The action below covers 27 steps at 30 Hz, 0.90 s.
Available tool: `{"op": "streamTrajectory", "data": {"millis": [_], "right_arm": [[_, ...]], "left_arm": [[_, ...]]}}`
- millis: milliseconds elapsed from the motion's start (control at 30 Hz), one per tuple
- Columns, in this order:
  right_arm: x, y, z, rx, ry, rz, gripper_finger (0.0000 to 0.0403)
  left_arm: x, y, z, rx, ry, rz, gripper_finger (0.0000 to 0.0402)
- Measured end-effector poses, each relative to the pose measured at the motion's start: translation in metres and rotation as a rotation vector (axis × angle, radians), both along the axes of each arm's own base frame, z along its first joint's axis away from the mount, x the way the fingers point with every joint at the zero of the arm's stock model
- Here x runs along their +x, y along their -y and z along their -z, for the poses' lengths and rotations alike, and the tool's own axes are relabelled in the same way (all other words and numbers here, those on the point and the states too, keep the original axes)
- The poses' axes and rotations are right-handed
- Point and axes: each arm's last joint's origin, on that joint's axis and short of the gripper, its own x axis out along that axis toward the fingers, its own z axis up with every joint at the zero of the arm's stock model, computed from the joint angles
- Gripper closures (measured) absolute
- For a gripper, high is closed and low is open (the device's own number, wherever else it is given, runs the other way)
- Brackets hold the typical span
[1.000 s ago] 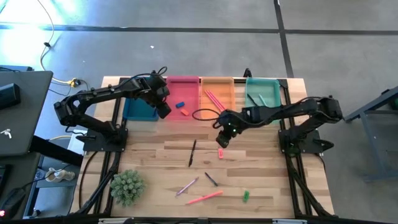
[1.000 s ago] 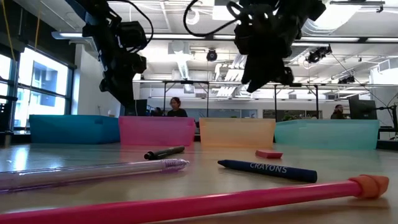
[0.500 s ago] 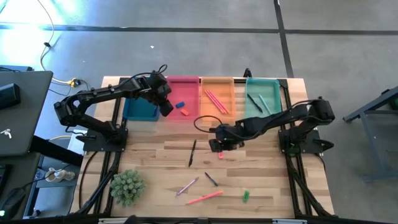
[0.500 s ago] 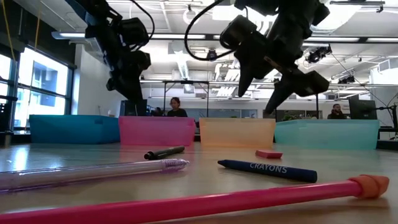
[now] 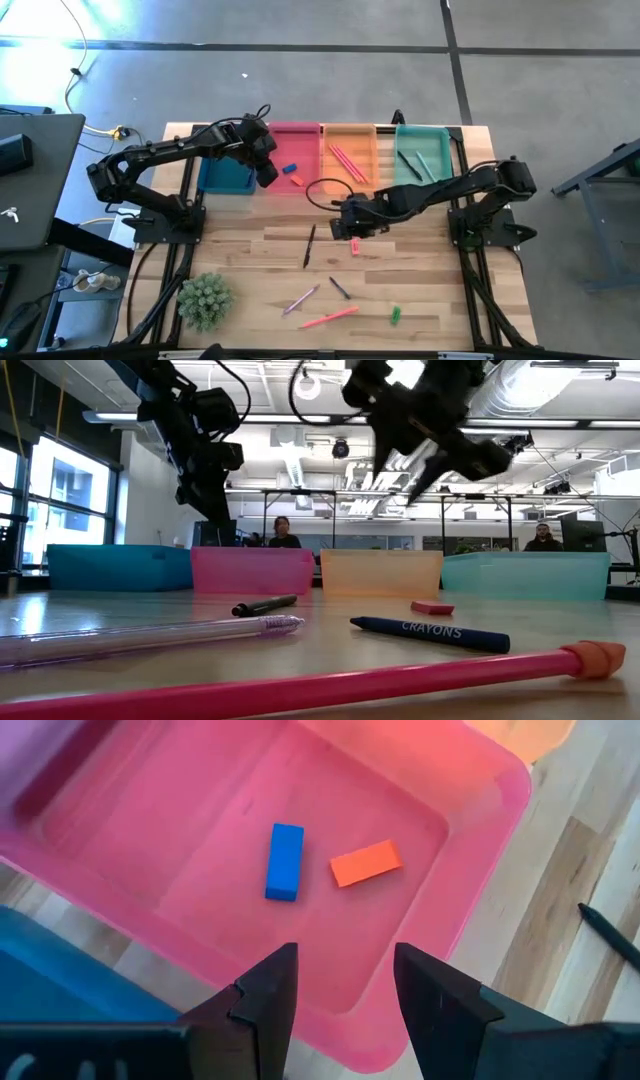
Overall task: Sort crayons/erasers/pens/pencils in bins
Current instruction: Put the pink eraser into the pink bin
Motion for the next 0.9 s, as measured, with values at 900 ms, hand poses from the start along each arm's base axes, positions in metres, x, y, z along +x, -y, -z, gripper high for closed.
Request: {"op": "streamTrajectory", "data": {"millis": [900], "right_arm": [[0.012,-0.006,0.078,-0.005,-0.302,0.099,0.0222]], "left_arm": [[0.000,0.000,0.000,0.012,-0.009,0.018,0.0248]]}}
